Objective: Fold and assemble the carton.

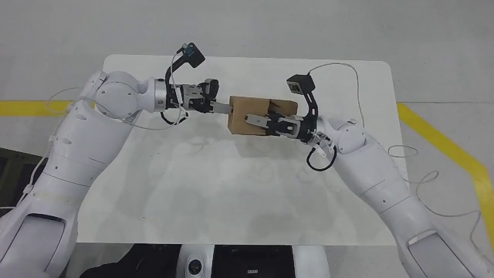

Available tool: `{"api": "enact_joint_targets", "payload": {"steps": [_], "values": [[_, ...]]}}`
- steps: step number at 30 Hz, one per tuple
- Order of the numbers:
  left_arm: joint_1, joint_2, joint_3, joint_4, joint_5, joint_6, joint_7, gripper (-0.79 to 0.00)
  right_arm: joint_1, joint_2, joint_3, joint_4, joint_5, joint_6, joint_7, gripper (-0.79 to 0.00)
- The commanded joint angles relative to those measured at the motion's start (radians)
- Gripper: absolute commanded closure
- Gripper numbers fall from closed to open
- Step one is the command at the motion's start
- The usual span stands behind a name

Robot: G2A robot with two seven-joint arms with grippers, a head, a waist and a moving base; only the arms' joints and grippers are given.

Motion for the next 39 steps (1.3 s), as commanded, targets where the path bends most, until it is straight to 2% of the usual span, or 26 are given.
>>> {"api": "enact_joint_targets", "payload": {"steps": [1, 39], "values": [[0.000, 0.000, 0.000, 0.001, -0.009, -0.002, -0.005, -0.785, 0.005, -0.001, -0.008, 0.002, 0.005, -0.002, -0.002, 0.000], [0.003, -0.004, 0.016, -0.001, -0.097, -0.010, -0.061, -0.785, 0.052, 0.004, -0.106, 0.030, 0.076, -0.025, -0.025, 0.000]]}}
